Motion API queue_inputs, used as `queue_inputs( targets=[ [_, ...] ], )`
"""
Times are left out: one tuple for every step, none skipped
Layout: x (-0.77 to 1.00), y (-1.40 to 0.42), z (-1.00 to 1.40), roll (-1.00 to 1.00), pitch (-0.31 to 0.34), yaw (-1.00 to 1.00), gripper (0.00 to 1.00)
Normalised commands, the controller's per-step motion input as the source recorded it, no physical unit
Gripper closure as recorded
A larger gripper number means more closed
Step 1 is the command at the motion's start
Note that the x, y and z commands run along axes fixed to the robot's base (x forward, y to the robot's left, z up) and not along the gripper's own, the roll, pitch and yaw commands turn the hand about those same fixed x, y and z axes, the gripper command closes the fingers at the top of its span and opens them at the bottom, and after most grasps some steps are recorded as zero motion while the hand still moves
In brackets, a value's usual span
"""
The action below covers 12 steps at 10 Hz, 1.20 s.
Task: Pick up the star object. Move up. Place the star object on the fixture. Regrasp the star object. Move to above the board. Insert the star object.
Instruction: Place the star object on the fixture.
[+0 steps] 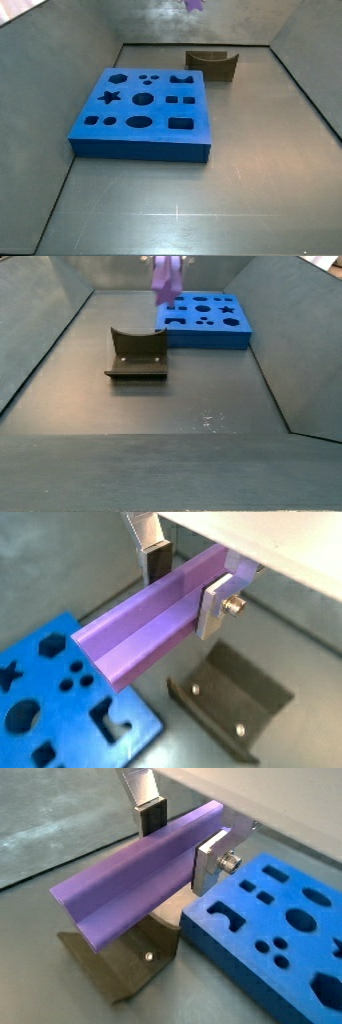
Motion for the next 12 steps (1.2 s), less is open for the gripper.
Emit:
queue_inputs(
  targets=[
    [0.89, 0.03, -0.09, -1.00, 0.032, -0.03, 1.00],
    [0.81, 0.03, -0.05, -1.00, 0.048, -0.03, 1.00],
    [0.65, 0.04, -0.02, -1.00, 0.073, -0.04, 1.00],
    [0.54, 0.04, -0.03, -1.00, 0.083, -0.05, 1.00],
    [0.40, 0.04, -0.02, -1.00, 0.097, -0.07, 1.00],
    [0.33, 0.04, -0.01, -0.98, 0.107, -0.08, 1.00],
    [0.17, 0.05, -0.01, -0.70, 0.095, -0.09, 1.00],
    [0.11, 0.05, -0.01, -0.59, 0.087, -0.10, 1.00],
    [0.04, 0.04, -0.01, -0.36, 0.048, -0.11, 1.00],
    [0.04, 0.02, 0.00, -0.23, 0.024, -0.10, 1.00],
    [0.12, 0.13, -1.00, -1.00, 0.196, -0.06, 1.00],
    [0.12, 0.13, -1.00, -1.00, 0.188, -0.06, 1.00]
  ],
)
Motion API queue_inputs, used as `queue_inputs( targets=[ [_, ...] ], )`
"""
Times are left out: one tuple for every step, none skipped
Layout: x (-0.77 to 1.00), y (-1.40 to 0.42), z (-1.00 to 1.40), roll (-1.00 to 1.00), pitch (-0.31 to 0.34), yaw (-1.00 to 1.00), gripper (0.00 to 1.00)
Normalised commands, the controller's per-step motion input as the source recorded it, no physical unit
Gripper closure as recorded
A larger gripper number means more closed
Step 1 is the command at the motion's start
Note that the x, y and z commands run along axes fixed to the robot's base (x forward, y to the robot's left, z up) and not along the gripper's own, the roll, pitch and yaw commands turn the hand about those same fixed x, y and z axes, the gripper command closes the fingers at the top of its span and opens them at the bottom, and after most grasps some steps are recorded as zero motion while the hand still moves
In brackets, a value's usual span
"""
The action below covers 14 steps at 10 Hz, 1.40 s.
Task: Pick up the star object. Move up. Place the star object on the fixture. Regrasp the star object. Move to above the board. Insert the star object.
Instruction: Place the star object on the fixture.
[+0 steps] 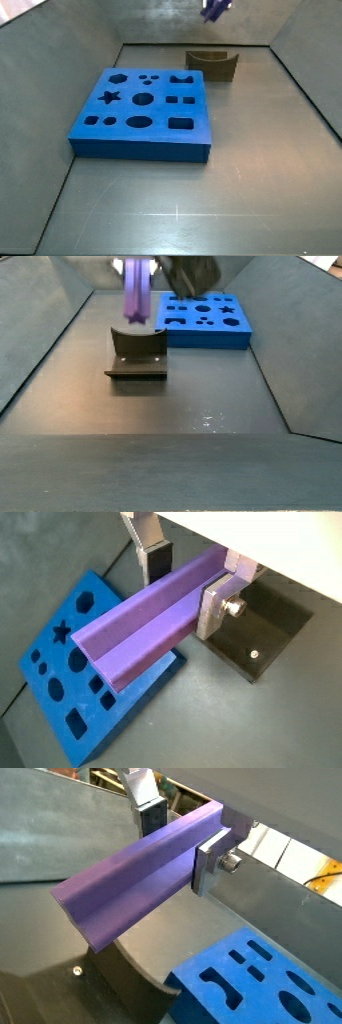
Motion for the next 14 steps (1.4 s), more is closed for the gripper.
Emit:
queue_inputs(
  targets=[
    [0.14, 0.14, -1.00, -1.00, 0.218, -0.12, 1.00],
    [0.15, 0.14, -1.00, -0.87, 0.215, -0.15, 1.00],
    [0.16, 0.14, -1.00, -0.77, 0.191, -0.16, 1.00],
    [0.16, 0.14, -1.00, -0.49, 0.118, -0.20, 1.00],
    [0.17, 0.15, -1.00, -0.32, 0.080, -0.21, 1.00],
    [0.18, 0.13, -1.00, -0.21, 0.045, -0.20, 1.00],
    [0.14, 0.10, -0.74, -0.17, -0.008, -0.18, 1.00],
    [0.11, 0.09, -0.53, -0.16, -0.036, -0.16, 1.00],
    [0.10, 0.08, -0.42, -0.15, -0.051, -0.15, 1.00],
    [0.07, 0.11, -0.39, -0.10, -0.081, -0.12, 1.00],
    [0.06, 0.11, -0.40, -0.10, -0.081, -0.08, 1.00],
    [0.06, 0.10, -0.40, -0.10, -0.080, -0.06, 1.00],
    [0.06, 0.10, -0.40, -0.10, -0.078, -0.05, 1.00],
    [0.00, 0.00, 0.00, 0.00, 0.000, 0.00, 0.00]
  ],
)
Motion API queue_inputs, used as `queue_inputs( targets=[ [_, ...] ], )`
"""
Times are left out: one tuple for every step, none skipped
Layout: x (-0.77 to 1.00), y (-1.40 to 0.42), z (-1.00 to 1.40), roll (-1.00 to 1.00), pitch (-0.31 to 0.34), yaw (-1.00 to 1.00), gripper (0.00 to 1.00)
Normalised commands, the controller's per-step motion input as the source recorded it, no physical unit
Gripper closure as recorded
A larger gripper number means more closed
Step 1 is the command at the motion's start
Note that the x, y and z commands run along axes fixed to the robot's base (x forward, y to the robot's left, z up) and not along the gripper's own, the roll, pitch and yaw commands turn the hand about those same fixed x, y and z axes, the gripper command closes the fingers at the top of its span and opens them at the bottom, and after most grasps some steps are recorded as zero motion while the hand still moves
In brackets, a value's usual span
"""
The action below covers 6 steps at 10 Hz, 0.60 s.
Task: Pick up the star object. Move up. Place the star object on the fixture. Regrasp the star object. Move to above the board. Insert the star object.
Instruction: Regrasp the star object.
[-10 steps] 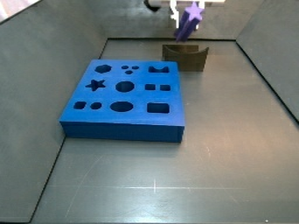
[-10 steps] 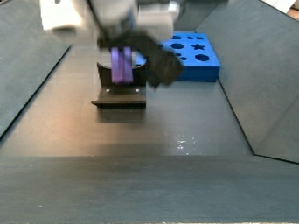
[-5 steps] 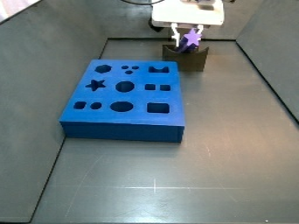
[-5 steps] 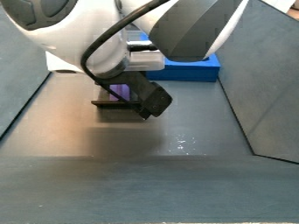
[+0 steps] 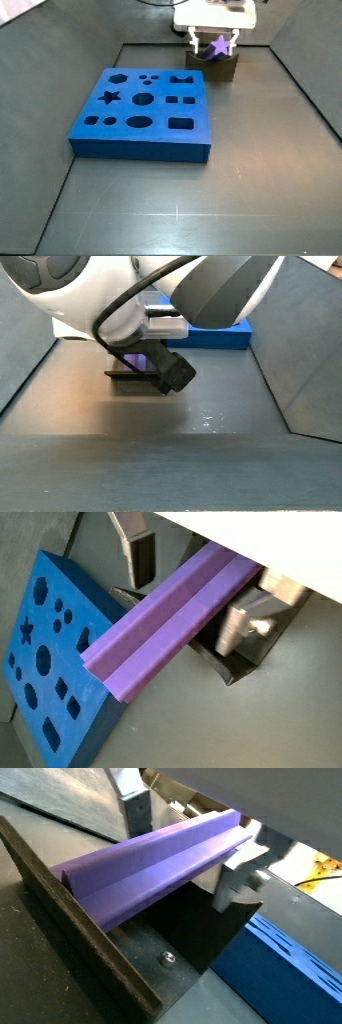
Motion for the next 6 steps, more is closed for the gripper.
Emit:
queue_inputs(
  targets=[
    [0.00, 0.00, 1.00, 0.00, 0.026, -0.03, 0.00],
    [0.00, 0.00, 1.00, 0.01, 0.026, -0.03, 0.00],
    [-0.02, 0.01, 1.00, 0.02, 0.031, -0.01, 0.00],
    [-0.03, 0.00, 1.00, 0.04, 0.033, -0.01, 0.00],
    [-0.04, 0.00, 1.00, 0.05, 0.037, 0.00, 0.00],
    [-0.04, 0.01, 0.86, 0.05, 0.040, -0.01, 0.00]
  ],
)
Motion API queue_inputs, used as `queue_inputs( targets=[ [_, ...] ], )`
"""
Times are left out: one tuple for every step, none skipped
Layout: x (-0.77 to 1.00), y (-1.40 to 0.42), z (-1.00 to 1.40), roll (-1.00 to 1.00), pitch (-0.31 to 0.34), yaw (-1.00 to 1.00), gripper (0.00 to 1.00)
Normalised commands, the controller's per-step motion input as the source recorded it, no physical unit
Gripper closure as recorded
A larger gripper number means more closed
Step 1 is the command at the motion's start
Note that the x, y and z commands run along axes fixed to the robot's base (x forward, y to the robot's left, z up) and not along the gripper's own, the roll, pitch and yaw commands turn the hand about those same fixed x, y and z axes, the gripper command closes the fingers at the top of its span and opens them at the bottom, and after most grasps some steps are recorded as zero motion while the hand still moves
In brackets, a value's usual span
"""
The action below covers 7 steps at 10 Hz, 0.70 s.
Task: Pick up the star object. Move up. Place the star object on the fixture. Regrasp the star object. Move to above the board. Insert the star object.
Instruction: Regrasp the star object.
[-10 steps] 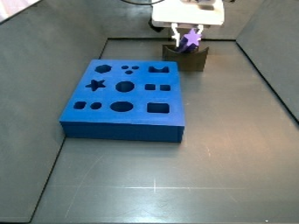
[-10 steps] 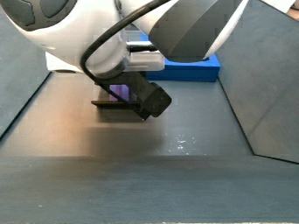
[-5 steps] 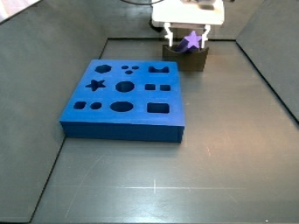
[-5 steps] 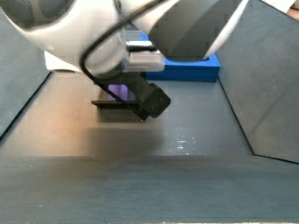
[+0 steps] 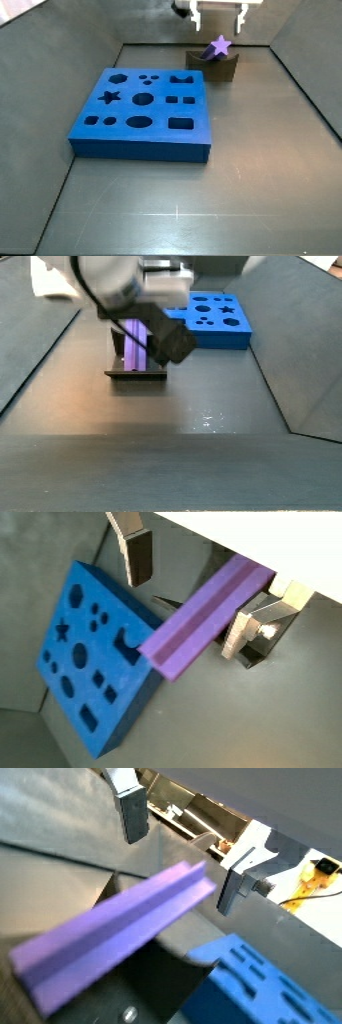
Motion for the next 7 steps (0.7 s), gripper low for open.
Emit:
queue_inputs(
  targets=[
    [-0.04, 0.01, 0.68, 0.05, 0.046, -0.01, 0.00],
    [-0.03, 0.00, 0.43, 0.06, 0.049, -0.01, 0.00],
    [-0.03, 0.00, 0.24, 0.06, 0.051, -0.02, 0.00],
    [-0.01, -1.00, 0.86, 1.00, 0.044, 0.03, 0.00],
    [0.00, -1.00, 0.83, 1.00, 0.043, 0.03, 0.00],
    [-0.02, -1.00, 0.82, 1.00, 0.036, 0.03, 0.00],
    [-0.07, -1.00, 0.75, 1.00, 0.027, 0.03, 0.00]
  ],
)
